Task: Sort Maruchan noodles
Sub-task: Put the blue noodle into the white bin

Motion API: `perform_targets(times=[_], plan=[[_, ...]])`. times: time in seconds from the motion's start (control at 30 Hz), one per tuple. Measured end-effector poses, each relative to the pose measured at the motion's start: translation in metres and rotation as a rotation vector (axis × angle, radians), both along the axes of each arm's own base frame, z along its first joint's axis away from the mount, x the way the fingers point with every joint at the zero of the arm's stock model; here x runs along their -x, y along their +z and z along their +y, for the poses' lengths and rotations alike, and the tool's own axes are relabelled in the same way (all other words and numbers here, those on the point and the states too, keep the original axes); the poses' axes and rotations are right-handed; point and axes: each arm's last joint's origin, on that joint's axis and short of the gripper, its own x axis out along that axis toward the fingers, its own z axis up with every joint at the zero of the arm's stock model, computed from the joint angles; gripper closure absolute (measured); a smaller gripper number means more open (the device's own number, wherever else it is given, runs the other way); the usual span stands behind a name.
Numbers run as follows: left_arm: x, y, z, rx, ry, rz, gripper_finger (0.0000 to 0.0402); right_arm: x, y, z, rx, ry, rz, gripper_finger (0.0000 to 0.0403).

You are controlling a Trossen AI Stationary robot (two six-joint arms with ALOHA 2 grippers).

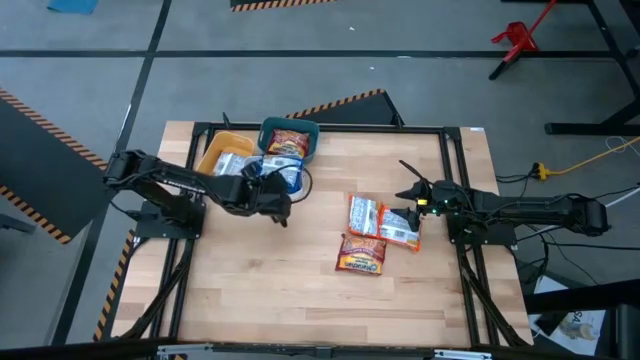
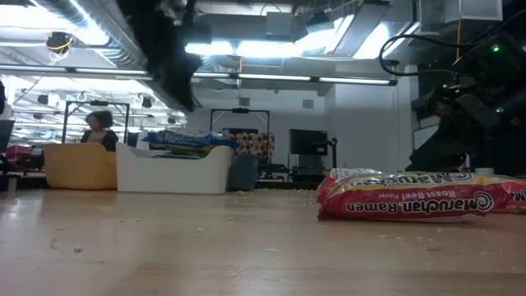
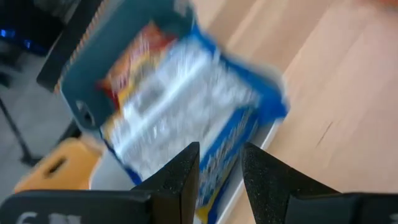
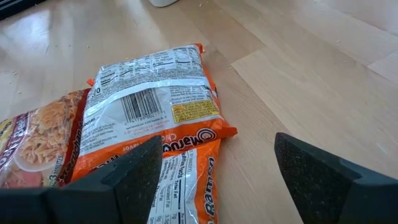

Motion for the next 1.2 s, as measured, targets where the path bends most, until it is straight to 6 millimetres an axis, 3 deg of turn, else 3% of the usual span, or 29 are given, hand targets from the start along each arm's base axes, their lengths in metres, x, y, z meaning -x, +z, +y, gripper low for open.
perform_targets(times=[0.2, 0.27, 0.37, 0.53, 0.7, 0.87, 1.2], plan=[[-0.023, 0.055, 0.004, -0.196, -0.102, -0.086, 0.0290, 0.000, 0.000, 0.000, 0.000, 0.000, -0.001, 0.0107], [-0.029, 0.065, 0.017, -0.214, -0.122, -0.120, 0.0290, 0.000, 0.000, 0.000, 0.000, 0.000, -0.001, 0.0107], [-0.033, 0.071, 0.046, -0.111, -0.158, -0.226, 0.0290, 0.000, 0.000, 0.000, 0.000, 0.000, 0.000, 0.0107], [-0.028, 0.042, 0.085, -0.019, -0.119, -0.295, 0.0290, 0.000, 0.000, 0.000, 0.000, 0.000, 0.000, 0.0107], [-0.017, -0.001, 0.099, 0.041, -0.044, -0.378, 0.0290, 0.000, 0.000, 0.000, -0.001, 0.000, 0.002, 0.0107], [0.004, -0.041, 0.098, 0.112, 0.097, -0.352, 0.0290, 0.000, 0.000, 0.000, -0.001, 0.000, 0.003, 0.0107], [0.010, -0.057, 0.075, 0.151, 0.184, -0.395, 0.0290, 0.000, 0.000, 0.000, -0.001, 0.000, 0.003, 0.0107]])
